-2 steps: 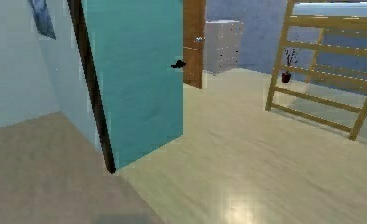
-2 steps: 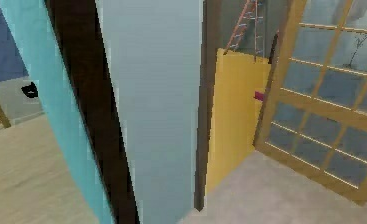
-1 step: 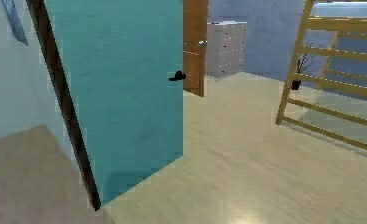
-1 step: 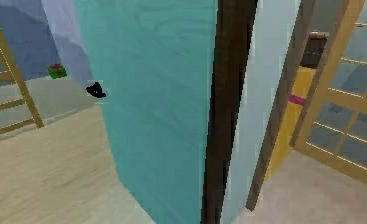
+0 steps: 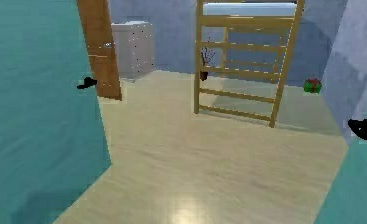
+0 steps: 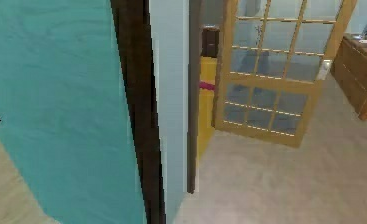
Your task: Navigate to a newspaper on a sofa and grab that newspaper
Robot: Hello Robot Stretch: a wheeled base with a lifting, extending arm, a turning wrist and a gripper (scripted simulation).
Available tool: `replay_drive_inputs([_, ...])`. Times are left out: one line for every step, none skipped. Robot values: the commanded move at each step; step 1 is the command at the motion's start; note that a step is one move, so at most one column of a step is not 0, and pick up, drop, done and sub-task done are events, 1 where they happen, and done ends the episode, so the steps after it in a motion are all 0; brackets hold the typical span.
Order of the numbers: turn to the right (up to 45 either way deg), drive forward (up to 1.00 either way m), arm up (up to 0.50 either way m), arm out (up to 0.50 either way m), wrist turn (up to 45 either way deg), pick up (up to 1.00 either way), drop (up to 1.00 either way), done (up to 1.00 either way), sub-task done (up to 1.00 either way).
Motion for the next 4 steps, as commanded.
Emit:
replay_drive_inputs([0.0, 1.0, 0.0, 0.0, 0.0, 0.0, 0.0, 0.0, 0.0])
replay_drive_inputs([0.0, 0.7, 0.0, 0.0, 0.0, 0.0, 0.0, 0.0, 0.0])
replay_drive_inputs([-45.0, 0.0, 0.0, 0.0, 0.0, 0.0, 0.0, 0.0, 0.0])
replay_drive_inputs([0.0, 0.45, 0.0, 0.0, 0.0, 0.0, 0.0, 0.0, 0.0])
